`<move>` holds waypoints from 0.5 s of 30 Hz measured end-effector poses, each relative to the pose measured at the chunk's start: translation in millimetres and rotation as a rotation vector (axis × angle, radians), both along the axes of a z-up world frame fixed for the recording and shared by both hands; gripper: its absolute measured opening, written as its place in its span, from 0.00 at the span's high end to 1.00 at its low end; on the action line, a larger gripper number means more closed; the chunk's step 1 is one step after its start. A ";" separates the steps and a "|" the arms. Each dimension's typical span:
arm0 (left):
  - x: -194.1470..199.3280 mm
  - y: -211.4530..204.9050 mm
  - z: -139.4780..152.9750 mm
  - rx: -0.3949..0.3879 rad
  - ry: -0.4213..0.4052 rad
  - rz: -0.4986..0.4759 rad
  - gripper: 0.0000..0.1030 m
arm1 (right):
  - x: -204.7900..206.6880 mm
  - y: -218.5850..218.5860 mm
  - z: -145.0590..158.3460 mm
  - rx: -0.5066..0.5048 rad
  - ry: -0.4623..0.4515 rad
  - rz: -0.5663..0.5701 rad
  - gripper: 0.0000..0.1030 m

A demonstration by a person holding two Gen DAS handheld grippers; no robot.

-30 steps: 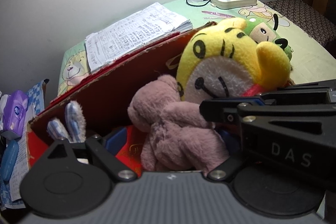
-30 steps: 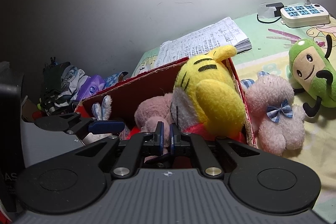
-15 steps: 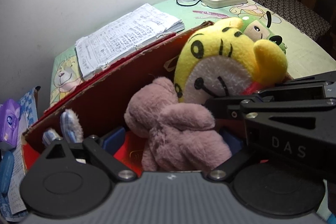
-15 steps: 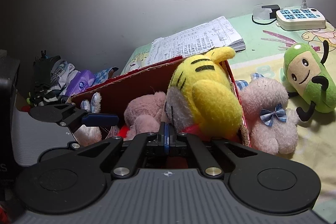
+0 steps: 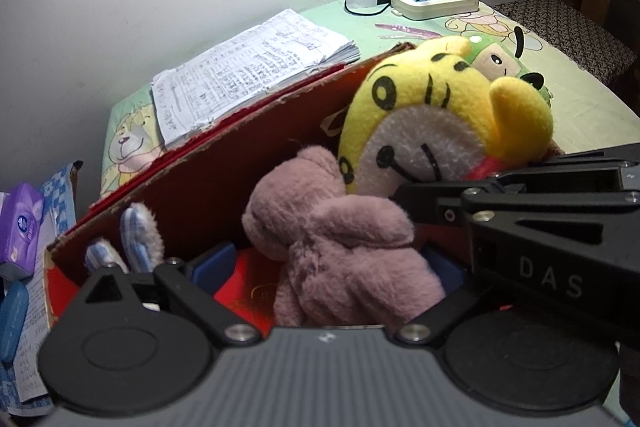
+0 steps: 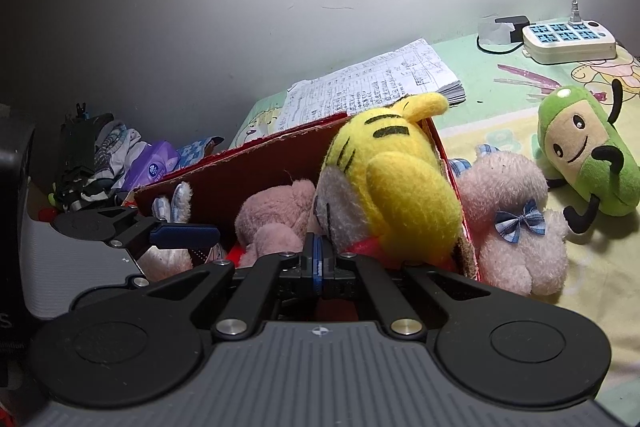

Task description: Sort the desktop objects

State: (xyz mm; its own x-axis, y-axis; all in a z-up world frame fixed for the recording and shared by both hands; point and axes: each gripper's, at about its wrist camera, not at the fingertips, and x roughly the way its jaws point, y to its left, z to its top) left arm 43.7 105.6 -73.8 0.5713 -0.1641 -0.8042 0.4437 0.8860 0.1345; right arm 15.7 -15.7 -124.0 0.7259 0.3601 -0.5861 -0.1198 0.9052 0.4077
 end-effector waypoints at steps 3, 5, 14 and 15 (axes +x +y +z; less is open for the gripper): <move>-0.3 -0.1 -0.1 0.000 0.000 0.001 0.03 | -0.2 0.2 0.0 0.000 -0.001 0.000 1.00; 0.1 0.1 -0.3 -0.002 0.002 0.002 0.02 | -0.4 0.3 0.0 0.001 -0.002 -0.002 1.00; 0.1 1.3 -0.9 0.002 -0.005 -0.005 0.02 | -1.1 0.9 -0.3 0.007 -0.012 -0.010 1.00; 0.2 1.1 -1.0 0.003 -0.006 -0.006 0.02 | -1.0 0.8 -0.5 0.007 -0.014 -0.009 1.00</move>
